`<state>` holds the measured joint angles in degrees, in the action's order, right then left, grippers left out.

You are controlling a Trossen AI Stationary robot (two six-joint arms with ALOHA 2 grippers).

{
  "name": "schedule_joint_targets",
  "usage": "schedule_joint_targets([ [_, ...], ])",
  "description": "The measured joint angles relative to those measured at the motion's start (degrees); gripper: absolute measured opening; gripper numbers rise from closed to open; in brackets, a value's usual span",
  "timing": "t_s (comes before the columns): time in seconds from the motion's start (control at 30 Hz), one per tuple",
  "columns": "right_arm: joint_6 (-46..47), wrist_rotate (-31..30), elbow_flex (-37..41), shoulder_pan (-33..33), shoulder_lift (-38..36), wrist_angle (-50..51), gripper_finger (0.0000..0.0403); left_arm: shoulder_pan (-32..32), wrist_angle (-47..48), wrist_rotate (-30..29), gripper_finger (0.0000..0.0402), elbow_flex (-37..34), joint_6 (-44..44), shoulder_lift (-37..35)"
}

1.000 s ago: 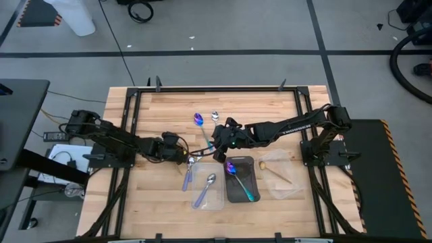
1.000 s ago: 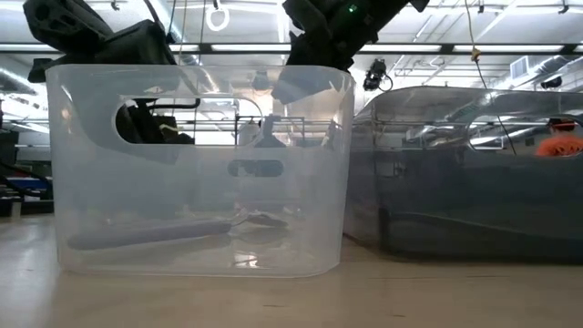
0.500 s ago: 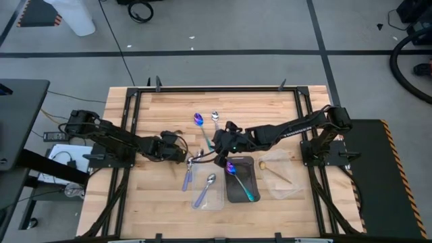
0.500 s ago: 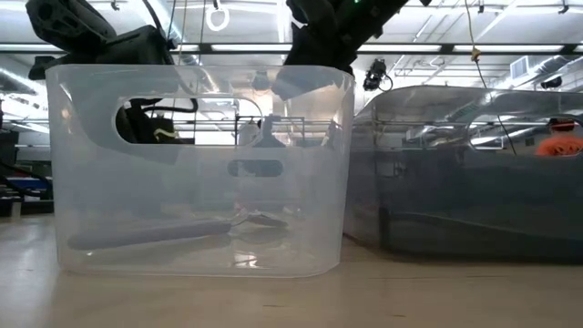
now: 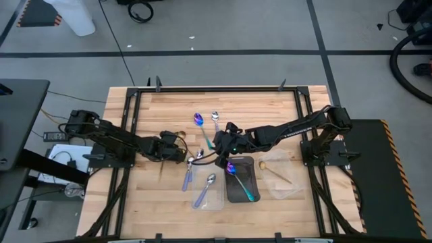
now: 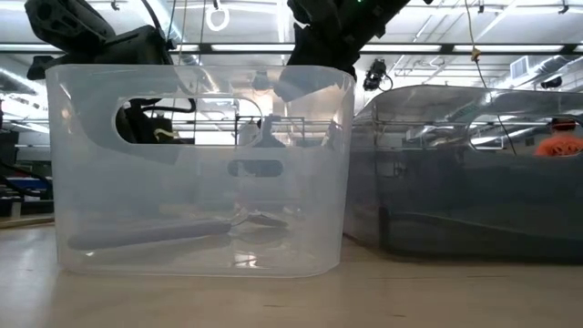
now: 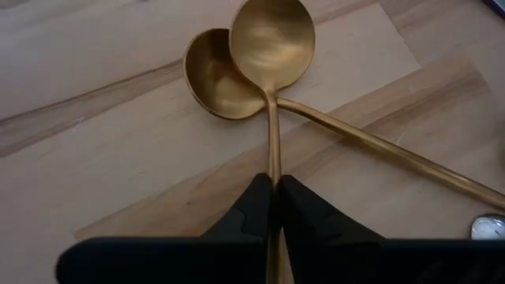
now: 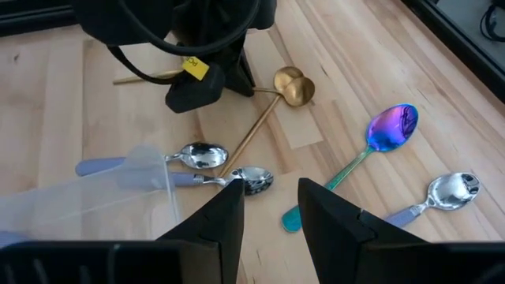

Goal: Sort silverware by color (type)
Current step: Put the gold spoon into the right transparent bin

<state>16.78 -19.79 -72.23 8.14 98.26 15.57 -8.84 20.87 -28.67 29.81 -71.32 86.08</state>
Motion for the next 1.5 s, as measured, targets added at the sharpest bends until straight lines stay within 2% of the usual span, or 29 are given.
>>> schedule_joint_targets([
  [0.37,0.0,0.0,0.0,0.0,0.0,5.6,0.0130,-0.1,6.5,2.4,0.0024,7.0,4.8,0.0],
  [0.73,0.2,0.0,0.0,0.4,-0.1,8.7,0.0130,-0.8,14.2,0.0,0.0025,11.8,6.3,-0.2],
  [0.87,0.0,-0.2,0.0,1.0,-0.1,7.4,0.0130,-1.7,14.3,-2.4,0.0025,13.3,9.8,-0.8],
  [1.0,-0.4,-2.8,0.0,1.7,-0.1,7.2,0.0130,-1.7,14.3,-6.2,0.0025,14.4,13.3,-2.6],
  [1.23,-0.7,-3.7,0.0,1.9,-1.6,7.0,0.0130,-1.7,10.5,-11.5,0.0026,17.1,21.2,-6.8],
  [1.5,-3.6,-7.9,0.0,3.1,-4.8,2.1,0.0130,-1.7,-7.2,-13.1,0.0026,17.4,36.6,-9.9],
])
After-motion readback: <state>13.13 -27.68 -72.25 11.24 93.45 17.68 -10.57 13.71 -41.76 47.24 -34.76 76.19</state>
